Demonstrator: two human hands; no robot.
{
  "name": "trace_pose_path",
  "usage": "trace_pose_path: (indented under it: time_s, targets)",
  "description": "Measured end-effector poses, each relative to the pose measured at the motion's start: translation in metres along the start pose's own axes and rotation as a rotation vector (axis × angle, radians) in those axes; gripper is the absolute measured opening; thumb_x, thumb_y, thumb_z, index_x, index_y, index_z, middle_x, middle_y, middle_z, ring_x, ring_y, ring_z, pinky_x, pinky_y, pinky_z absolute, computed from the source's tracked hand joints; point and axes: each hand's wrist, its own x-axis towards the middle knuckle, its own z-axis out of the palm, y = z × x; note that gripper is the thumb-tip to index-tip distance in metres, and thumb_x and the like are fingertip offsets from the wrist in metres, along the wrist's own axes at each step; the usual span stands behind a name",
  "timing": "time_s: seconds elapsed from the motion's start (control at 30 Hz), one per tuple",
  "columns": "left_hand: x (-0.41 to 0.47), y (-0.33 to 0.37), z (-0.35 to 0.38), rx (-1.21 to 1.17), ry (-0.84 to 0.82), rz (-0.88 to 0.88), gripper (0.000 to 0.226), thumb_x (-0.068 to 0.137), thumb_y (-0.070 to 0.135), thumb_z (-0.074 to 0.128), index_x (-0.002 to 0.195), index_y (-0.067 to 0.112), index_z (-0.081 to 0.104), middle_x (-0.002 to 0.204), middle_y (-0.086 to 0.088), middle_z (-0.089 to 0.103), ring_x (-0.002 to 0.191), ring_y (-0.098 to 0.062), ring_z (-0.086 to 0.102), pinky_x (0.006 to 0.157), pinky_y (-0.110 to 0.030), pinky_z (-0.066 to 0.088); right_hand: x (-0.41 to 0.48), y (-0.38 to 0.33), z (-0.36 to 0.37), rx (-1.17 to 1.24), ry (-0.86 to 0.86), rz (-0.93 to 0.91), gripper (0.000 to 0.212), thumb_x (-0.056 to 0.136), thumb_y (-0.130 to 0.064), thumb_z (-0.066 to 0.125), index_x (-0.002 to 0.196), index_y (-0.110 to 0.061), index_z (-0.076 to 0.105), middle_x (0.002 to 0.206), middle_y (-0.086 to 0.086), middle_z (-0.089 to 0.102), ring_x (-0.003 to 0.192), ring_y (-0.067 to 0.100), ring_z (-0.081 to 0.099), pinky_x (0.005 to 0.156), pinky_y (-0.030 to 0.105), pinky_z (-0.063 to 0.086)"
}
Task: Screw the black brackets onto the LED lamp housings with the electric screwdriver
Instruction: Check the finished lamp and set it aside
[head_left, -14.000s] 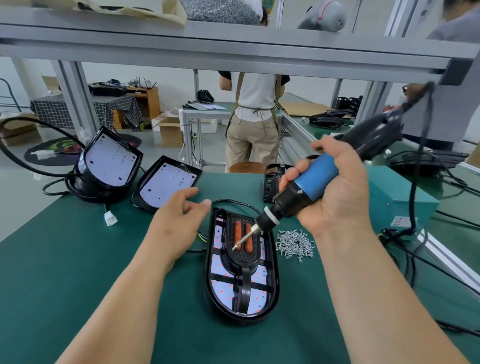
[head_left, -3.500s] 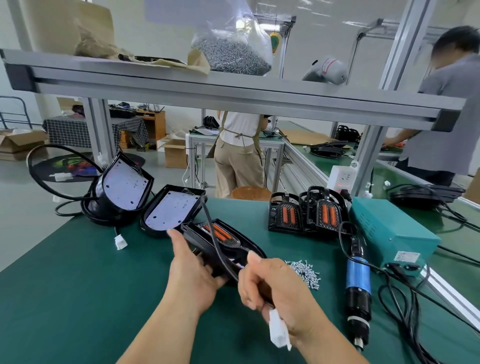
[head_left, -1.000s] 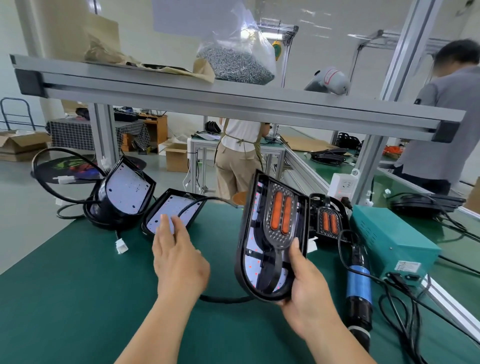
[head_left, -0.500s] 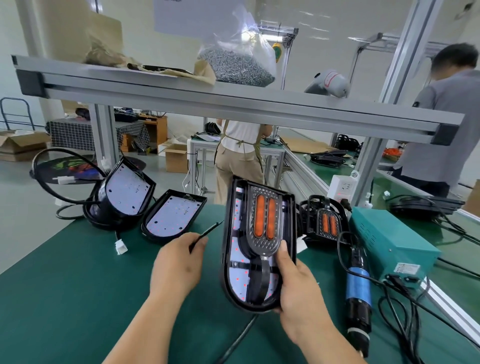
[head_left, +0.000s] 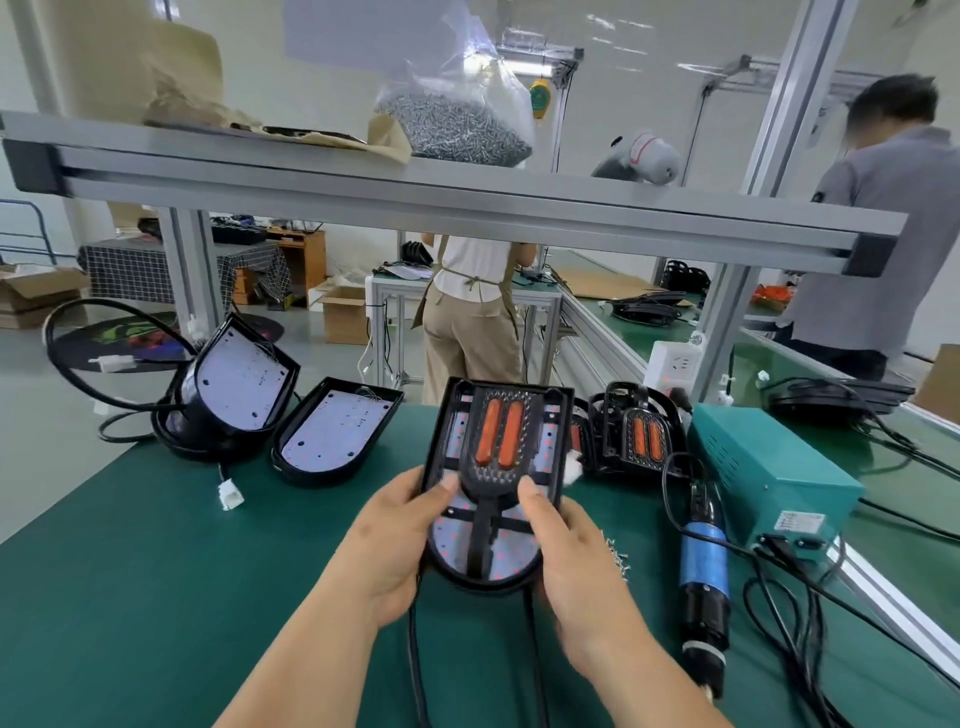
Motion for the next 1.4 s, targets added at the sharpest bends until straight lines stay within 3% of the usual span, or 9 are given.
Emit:
trace_pose_path:
  time_s: [0.13,0.37,0.47,0.6,0.77,1.0,1.13,1.2,1.4]
  targets:
    - [0.006,0.005,-0.005,-0.029,0.266,0.086,0.018,0.101,0.011,0.053,0.103,0.006,0.069,0.102,-0.018,0.075,0.095,-0.037,0.070,0.089,-0.049,0.055,-0.008,-0.005,0.002,-0.092,-0.226,0.097,0.051,0.070,-0.069,0.074,0.070,-0.019,0.063,0.061,-0.006,0.064,0.049,0.008,0.055,0.048,0.019,0.042]
    - [0.012,0.007,-0.017,-0.246,0.630,0.182,0.014,0.103,0.018,0.052,0.110,0.015,0.064,0.112,-0.007,0.071,0.106,-0.030,0.065,0.098,-0.048,0.050,-0.014,-0.013,-0.005,-0.553,-0.555,0.216,0.053,0.057,-0.071,0.070,0.086,-0.026,0.067,0.073,-0.006,0.068,0.056,0.010,0.060,0.046,0.019,0.038]
    - [0.012,0.011,-0.027,-0.318,0.694,0.225,0.015,0.103,0.016,0.051,0.097,0.024,0.062,0.099,0.001,0.071,0.095,-0.025,0.065,0.089,-0.042,0.052,-0.013,-0.016,-0.015,-0.595,-0.655,0.263,0.031,0.083,-0.053,0.066,0.093,-0.023,0.064,0.071,-0.003,0.070,0.046,0.010,0.062,0.037,0.018,0.035]
    - [0.015,0.011,-0.046,-0.353,0.590,0.165,0.018,0.101,0.013,0.054,0.093,0.024,0.067,0.088,0.003,0.076,0.077,-0.017,0.073,0.068,-0.033,0.060,-0.004,-0.016,-0.018,-0.224,-0.272,0.277,0.016,0.100,-0.018,0.057,0.090,-0.007,0.058,0.069,0.009,0.067,0.046,0.017,0.062,0.038,0.020,0.043]
    - [0.010,0.012,-0.047,-0.050,0.314,0.181,0.019,0.099,0.007,0.053,0.107,0.014,0.069,0.104,-0.010,0.075,0.094,-0.028,0.068,0.086,-0.042,0.055,0.006,-0.011,-0.021,-0.079,-0.005,0.083,0.009,0.100,-0.002,0.052,0.100,-0.007,0.059,0.069,0.010,0.066,0.048,0.015,0.060,0.045,0.021,0.048]
    - [-0.001,0.009,-0.023,0.414,0.055,0.233,0.023,0.097,0.003,0.058,0.111,0.020,0.066,0.107,-0.003,0.074,0.104,-0.022,0.066,0.104,-0.045,0.047,0.011,-0.011,-0.023,-0.052,0.104,-0.012,0.046,0.103,-0.024,0.048,0.063,-0.026,0.069,0.053,-0.008,0.052,0.046,0.006,0.037,0.042,0.016,0.032]
    - [-0.005,0.015,-0.020,0.594,-0.002,0.328,0.052,0.098,0.008,0.057,0.126,0.050,0.045,0.095,0.020,0.063,0.090,-0.013,0.063,0.079,-0.017,0.050,0.016,-0.006,-0.026,0.077,-0.031,0.003,0.088,0.066,-0.090,0.037,0.114,-0.023,0.068,0.099,-0.009,0.073,0.084,0.004,0.063,0.082,0.029,0.049]
    - [-0.005,0.017,-0.022,0.652,-0.010,0.340,0.056,0.098,0.008,0.056,0.126,0.054,0.041,0.100,0.015,0.061,0.092,-0.015,0.062,0.083,-0.017,0.050,0.014,-0.006,-0.025,0.018,-0.094,-0.089,0.096,0.062,-0.087,0.049,0.142,-0.035,0.051,0.130,-0.014,0.065,0.120,0.003,0.059,0.109,0.036,0.042]
    - [-0.009,0.020,-0.023,0.539,-0.116,0.248,0.057,0.087,-0.008,0.059,0.124,0.035,0.059,0.116,0.004,0.072,0.116,-0.014,0.064,0.104,-0.034,0.047,0.011,0.002,-0.023,0.052,-0.058,-0.181,0.068,0.072,-0.063,0.071,0.123,-0.019,0.067,0.115,0.003,0.074,0.112,0.021,0.068,0.106,0.046,0.046]
